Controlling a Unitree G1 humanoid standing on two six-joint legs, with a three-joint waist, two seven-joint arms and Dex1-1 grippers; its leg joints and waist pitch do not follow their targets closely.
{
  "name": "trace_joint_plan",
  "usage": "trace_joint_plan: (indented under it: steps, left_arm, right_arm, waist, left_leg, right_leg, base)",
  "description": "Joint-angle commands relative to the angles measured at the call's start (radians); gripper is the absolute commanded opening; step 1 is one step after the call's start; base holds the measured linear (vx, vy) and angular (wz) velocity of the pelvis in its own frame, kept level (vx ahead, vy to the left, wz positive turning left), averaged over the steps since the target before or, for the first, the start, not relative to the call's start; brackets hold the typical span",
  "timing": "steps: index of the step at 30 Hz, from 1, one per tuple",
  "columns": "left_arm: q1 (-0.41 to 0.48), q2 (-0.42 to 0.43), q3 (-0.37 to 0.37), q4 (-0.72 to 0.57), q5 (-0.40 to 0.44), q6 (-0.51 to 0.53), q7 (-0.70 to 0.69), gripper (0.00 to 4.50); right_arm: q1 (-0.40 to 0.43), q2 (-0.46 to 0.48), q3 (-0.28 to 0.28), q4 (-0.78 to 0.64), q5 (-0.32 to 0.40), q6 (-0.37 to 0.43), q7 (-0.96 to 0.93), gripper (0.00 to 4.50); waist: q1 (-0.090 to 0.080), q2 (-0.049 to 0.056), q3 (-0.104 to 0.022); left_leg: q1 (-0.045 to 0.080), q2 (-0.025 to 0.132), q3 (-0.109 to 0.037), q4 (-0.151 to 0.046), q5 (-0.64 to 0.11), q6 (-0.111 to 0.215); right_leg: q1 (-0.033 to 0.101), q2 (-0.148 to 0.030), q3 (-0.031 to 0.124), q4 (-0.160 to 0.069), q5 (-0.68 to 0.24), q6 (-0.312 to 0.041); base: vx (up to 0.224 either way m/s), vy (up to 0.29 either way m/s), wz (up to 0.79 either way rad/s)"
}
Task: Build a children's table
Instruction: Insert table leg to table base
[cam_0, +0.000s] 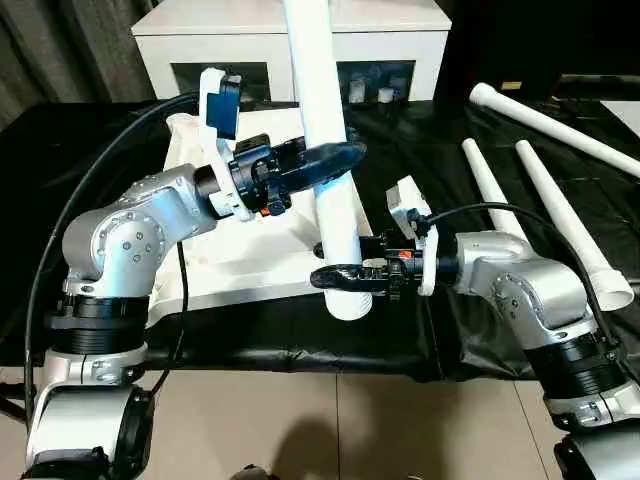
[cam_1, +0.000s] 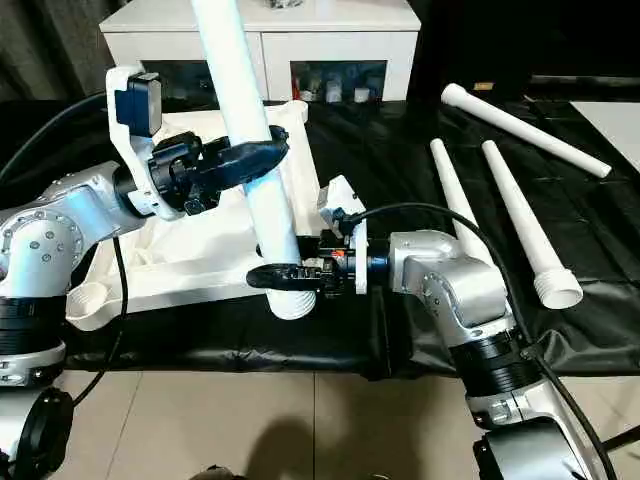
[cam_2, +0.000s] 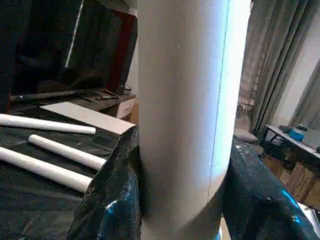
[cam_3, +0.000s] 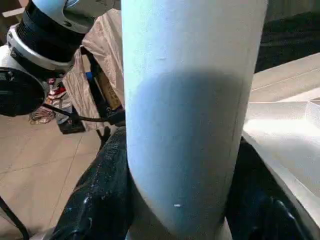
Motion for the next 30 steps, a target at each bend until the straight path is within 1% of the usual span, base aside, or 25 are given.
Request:
trace_joint_plan:
  steps: [1, 2, 3, 4, 6, 8, 9, 10, 11, 12, 13, 14, 15, 16, 17, 19, 20, 23, 24, 25, 26, 30]
  left_arm:
    - [-0.012, -0.008, -0.011, 0.03, 0.058, -0.031, 0.053, 1.79]
    - [-0.028, -0.025, 0.001, 0.072, 0.096, -0.053, 0.13, 2.14]
    - [-0.036, -0.034, 0.005, 0.093, 0.118, -0.068, 0.168, 2.49]
    - [-0.044, -0.042, 0.01, 0.114, 0.141, -0.084, 0.207, 2.49]
    - [-0.047, -0.054, 0.01, 0.131, 0.173, -0.104, 0.262, 2.51]
    - [-0.035, -0.069, -0.014, 0.121, 0.233, -0.144, 0.323, 2.78]
    - [-0.03, -0.083, -0.019, 0.119, 0.263, -0.163, 0.371, 2.9]
    - [-0.03, -0.085, -0.019, 0.118, 0.266, -0.165, 0.375, 2.93]
    - [-0.028, -0.099, -0.016, 0.119, 0.279, -0.16, 0.421, 2.92]
    - [-0.023, -0.118, -0.014, 0.122, 0.295, -0.173, 0.46, 2.92]
    - [-0.022, -0.126, -0.011, 0.125, 0.298, -0.175, 0.474, 3.09]
    - [-0.02, -0.134, -0.006, 0.129, 0.293, -0.169, 0.484, 2.74]
    - [-0.02, -0.136, -0.004, 0.13, 0.291, -0.166, 0.489, 2.62]
    - [-0.02, -0.139, -0.002, 0.132, 0.292, -0.165, 0.497, 2.64]
    - [-0.019, -0.147, 0.002, 0.127, 0.275, -0.156, 0.489, 2.61]
    - [-0.016, -0.154, 0.003, 0.115, 0.257, -0.149, 0.473, 2.4]
    - [-0.015, -0.166, 0.013, 0.108, 0.235, -0.135, 0.473, 2.28]
    - [-0.013, -0.18, 0.023, 0.095, 0.213, -0.116, 0.474, 2.09]
    - [-0.012, -0.18, 0.022, 0.091, 0.21, -0.11, 0.473, 2.09]
    - [-0.012, -0.182, 0.025, 0.089, 0.204, -0.108, 0.473, 1.94]
    - [-0.012, -0.183, 0.027, 0.088, 0.2, -0.107, 0.473, 1.9]
    - [-0.013, -0.177, 0.04, 0.076, 0.165, -0.081, 0.452, 1.84]
  right_arm:
    - [-0.013, 0.01, -0.023, -0.003, -0.019, -0.022, -0.052, 1.91]
    - [-0.02, 0.03, -0.033, 0.014, -0.05, -0.055, -0.111, 1.91]
    - [-0.024, 0.041, -0.039, 0.024, -0.065, -0.071, -0.141, 1.9]
    - [-0.028, 0.053, -0.044, 0.035, -0.081, -0.087, -0.174, 1.9]
    - [-0.033, 0.075, -0.053, 0.047, -0.101, -0.112, -0.222, 1.9]
    - [-0.037, 0.105, -0.064, 0.058, -0.114, -0.133, -0.277, 1.9]
    - [-0.039, 0.116, -0.068, 0.063, -0.118, -0.141, -0.297, 1.9]
    - [-0.039, 0.117, -0.068, 0.063, -0.118, -0.141, -0.299, 1.9]
    - [-0.041, 0.125, -0.07, 0.067, -0.124, -0.149, -0.315, 1.89]
    - [-0.044, 0.135, -0.07, 0.077, -0.136, -0.163, -0.337, 1.89]
    - [-0.046, 0.139, -0.069, 0.082, -0.144, -0.171, -0.348, 1.89]
    - [-0.049, 0.143, -0.066, 0.092, -0.157, -0.182, -0.36, 1.89]
    - [-0.05, 0.143, -0.066, 0.095, -0.16, -0.184, -0.363, 1.89]
    - [-0.051, 0.145, -0.066, 0.099, -0.164, -0.188, -0.366, 1.89]
    - [-0.053, 0.146, -0.064, 0.104, -0.171, -0.192, -0.368, 1.89]
    - [-0.054, 0.149, -0.063, 0.108, -0.176, -0.196, -0.372, 1.89]
    - [-0.055, 0.15, -0.061, 0.109, -0.179, -0.198, -0.372, 1.89]
    - [-0.056, 0.153, -0.058, 0.114, -0.185, -0.203, -0.375, 1.89]
    - [-0.057, 0.154, -0.059, 0.115, -0.187, -0.205, -0.376, 1.89]
    - [-0.058, 0.156, -0.059, 0.117, -0.189, -0.208, -0.377, 1.89]
    - [-0.058, 0.157, -0.059, 0.119, -0.191, -0.21, -0.377, 1.89]
    - [-0.06, 0.157, -0.066, 0.123, -0.196, -0.214, -0.377, 1.89]
  waist:
    - [-0.003, 0.002, -0.084]
    - [-0.004, 0.002, -0.084]
    - [-0.003, 0.004, -0.084]
    - [-0.003, 0.001, -0.084]
    - [-0.005, 0.0, -0.085]
    - [-0.006, 0.002, -0.086]
    - [-0.007, 0.004, -0.089]
    - [-0.007, 0.003, -0.089]
    - [-0.006, 0.003, -0.091]
    - [-0.005, 0.004, -0.091]
    - [-0.005, 0.001, -0.09]
    - [-0.004, 0.002, -0.092]
    - [-0.004, 0.001, -0.091]
    - [-0.003, 0.0, -0.091]
    - [-0.004, 0.0, -0.089]
    - [-0.003, 0.001, -0.088]
    - [-0.003, 0.0, -0.088]
    - [-0.004, 0.0, -0.087]
    - [-0.004, 0.001, -0.086]
    - [-0.005, 0.001, -0.086]
    - [-0.005, 0.001, -0.086]
    - [-0.006, 0.004, -0.086]
  left_leg:
    - [0.013, 0.005, 0.001, -0.069, -0.165, 0.013]
    - [0.015, 0.004, 0.003, -0.068, -0.164, 0.008]
    - [0.017, 0.005, 0.003, -0.068, -0.171, 0.004]
    - [0.015, 0.004, 0.001, -0.069, -0.172, -0.004]
    - [0.015, 0.003, 0.001, -0.07, -0.172, -0.012]
    - [0.013, 0.002, 0.0, -0.07, -0.164, -0.012]
    - [0.012, 0.004, -0.001, -0.069, -0.15, -0.008]
    - [0.01, 0.004, -0.001, -0.068, -0.139, -0.004]
    - [0.011, 0.004, -0.001, -0.066, -0.133, -0.003]
    - [0.009, 0.004, -0.001, -0.066, -0.122, 0.003]
    - [0.009, 0.003, -0.001, -0.066, -0.121, 0.007]
    - [0.01, 0.003, 0.0, -0.065, -0.119, 0.01]
    - [0.01, 0.002, 0.0, -0.065, -0.122, 0.011]
    - [0.01, 0.002, 0.001, -0.065, -0.127, 0.014]
    - [0.011, 0.002, 0.001, -0.066, -0.135, 0.016]
    - [0.011, 0.002, 0.002, -0.066, -0.141, 0.016]
    - [0.011, 0.002, 0.002, -0.066, -0.146, 0.015]
    - [0.012, 0.003, 0.002, -0.068, -0.163, 0.014]
    - [0.012, 0.004, 0.001, -0.068, -0.165, 0.013]
    - [0.012, 0.003, 0.001, -0.068, -0.168, 0.014]
    - [0.013, 0.004, 0.001, -0.069, -0.17, 0.014]
    - [0.013, 0.003, 0.0, -0.069, -0.163, 0.013]
  right_leg:
    - [0.062, -0.031, 0.031, -0.07, -0.141, -0.234]
    - [0.06, -0.031, 0.032, -0.072, -0.148, -0.23]
    - [0.057, -0.033, 0.033, -0.074, -0.155, -0.231]
    - [0.06, -0.034, 0.032, -0.074, -0.164, -0.224]
    - [0.062, -0.031, 0.031, -0.073, -0.168, -0.21]
    - [0.064, -0.032, 0.031, -0.074, -0.165, -0.201]
    - [0.064, -0.032, 0.031, -0.071, -0.139, -0.204]
    - [0.065, -0.032, 0.031, -0.069, -0.112, -0.21]
    - [0.065, -0.032, 0.031, -0.066, -0.094, -0.215]
    - [0.066, -0.032, 0.03, -0.063, -0.069, -0.222]
    - [0.066, -0.031, 0.03, -0.064, -0.064, -0.226]
    - [0.066, -0.032, 0.03, -0.064, -0.063, -0.229]
    - [0.066, -0.031, 0.03, -0.064, -0.064, -0.231]
    - [0.066, -0.032, 0.03, -0.065, -0.07, -0.231]
    - [0.065, -0.031, 0.03, -0.067, -0.082, -0.231]
    - [0.064, -0.031, 0.03, -0.068, -0.097, -0.23]
    - [0.064, -0.032, 0.031, -0.069, -0.105, -0.23]
    - [0.064, -0.032, 0.03, -0.072, -0.125, -0.229]
    - [0.063, -0.032, 0.03, -0.072, -0.128, -0.227]
    - [0.063, -0.032, 0.03, -0.072, -0.132, -0.224]
    - [0.062, -0.032, 0.03, -0.073, -0.138, -0.221]
    - [0.062, -0.03, 0.03, -0.071, -0.12, -0.222]
  base:
    - [0.0, 0.0, 0.0]
    - [0.0, 0.0, 0.0]
    - [0.0, 0.0, 0.0]
    - [0.0, 0.0, 0.0]
    - [0.0, 0.0, 0.0]
    - [0.0, 0.0, 0.0]
    - [0.0, 0.0, 0.0]
    - [0.0, 0.0, 0.0]
    - [0.0, 0.0, 0.0]
    - [0.0, 0.0, 0.0]
    - [0.0, 0.0, 0.0]
    - [0.0, 0.0, 0.0]
    - [0.0, 0.0, 0.0]
    - [0.0, 0.0, 0.0]
    - [0.0, 0.0, 0.0]
    - [0.0, 0.0, 0.0]
    - [0.0, 0.0, 0.0]
    - [0.0, 0.0, 0.0]
    - [0.0, 0.0, 0.0]
    - [0.0, 0.0, 0.0]
    - [0.0, 0.0, 0.0]
    - [0.0, 0.0, 0.0]
